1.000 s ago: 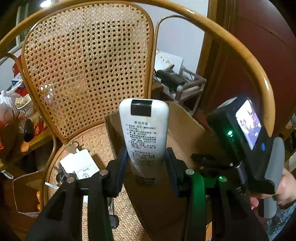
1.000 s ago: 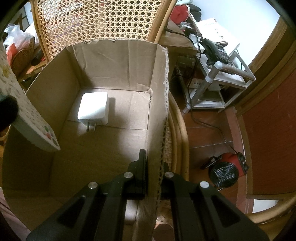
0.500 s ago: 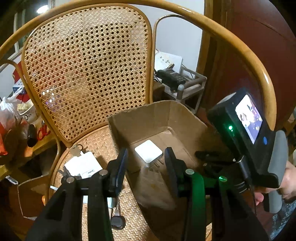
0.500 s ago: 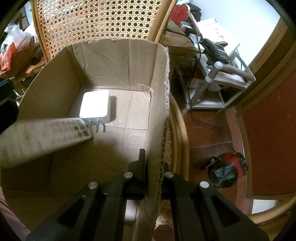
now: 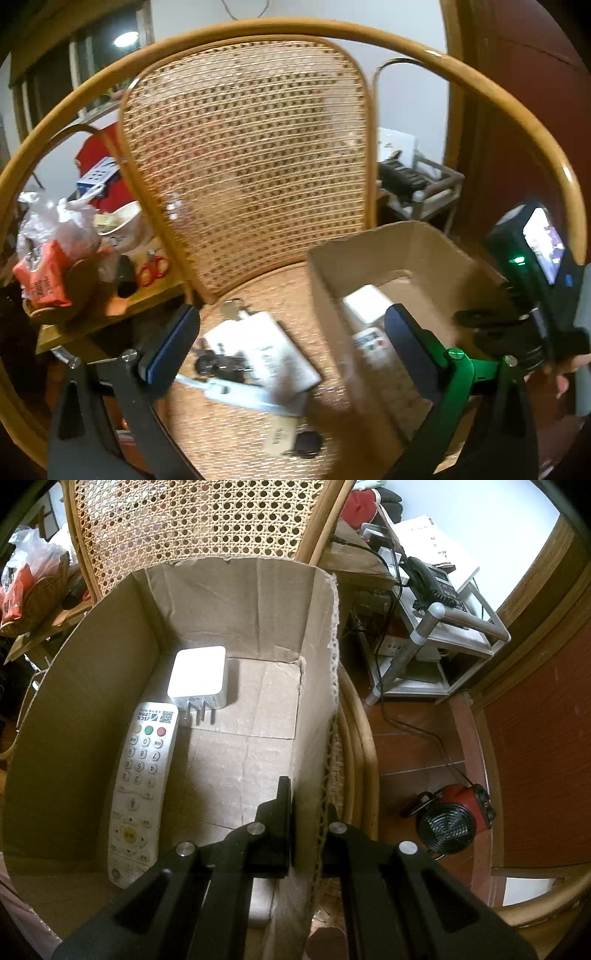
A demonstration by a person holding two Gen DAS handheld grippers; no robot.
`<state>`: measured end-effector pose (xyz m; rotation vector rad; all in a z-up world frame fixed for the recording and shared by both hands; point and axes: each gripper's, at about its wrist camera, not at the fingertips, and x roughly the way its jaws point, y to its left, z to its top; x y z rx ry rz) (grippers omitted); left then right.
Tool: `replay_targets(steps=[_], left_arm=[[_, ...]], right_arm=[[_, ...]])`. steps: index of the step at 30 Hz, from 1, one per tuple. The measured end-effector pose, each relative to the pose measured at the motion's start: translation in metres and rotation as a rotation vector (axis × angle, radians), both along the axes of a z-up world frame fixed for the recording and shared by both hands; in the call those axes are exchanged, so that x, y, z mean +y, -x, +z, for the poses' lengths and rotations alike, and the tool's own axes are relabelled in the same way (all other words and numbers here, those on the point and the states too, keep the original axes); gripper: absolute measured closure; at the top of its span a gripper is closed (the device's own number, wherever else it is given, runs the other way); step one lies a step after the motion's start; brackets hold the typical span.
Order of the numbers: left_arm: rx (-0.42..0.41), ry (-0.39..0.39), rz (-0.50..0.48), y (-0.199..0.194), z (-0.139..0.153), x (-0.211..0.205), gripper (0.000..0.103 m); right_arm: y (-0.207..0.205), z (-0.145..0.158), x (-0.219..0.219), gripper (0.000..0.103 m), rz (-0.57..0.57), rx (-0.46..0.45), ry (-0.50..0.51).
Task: Organize rigid objects
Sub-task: 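Lower the white remote into the box beside the charger, open left tool, then move the left tool back over the keys and white power bank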
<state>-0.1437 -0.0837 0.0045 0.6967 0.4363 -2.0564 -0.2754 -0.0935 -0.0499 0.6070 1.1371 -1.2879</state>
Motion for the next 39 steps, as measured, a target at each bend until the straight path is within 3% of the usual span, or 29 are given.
replay_targets(steps=[12,33,39], left_arm=[[-0.054,-0.041,0.162,-0.047,-0.027,-0.039,0.001],[-0.188,-0.178,0.185,-0.05,-0.092,-0.091,0.001],[-0.174,-0.236,0.154,-0.055,-0.107,-0.102,0.001]], right_arm=[[0.001,0.001,0.0,0.096,0.001,0.0,0.0],[0.0,0.0,0.0,0.097,0.003,0.001,0.0],[0.0,0.001,0.0,0.096,0.004,0.001,-0.001]])
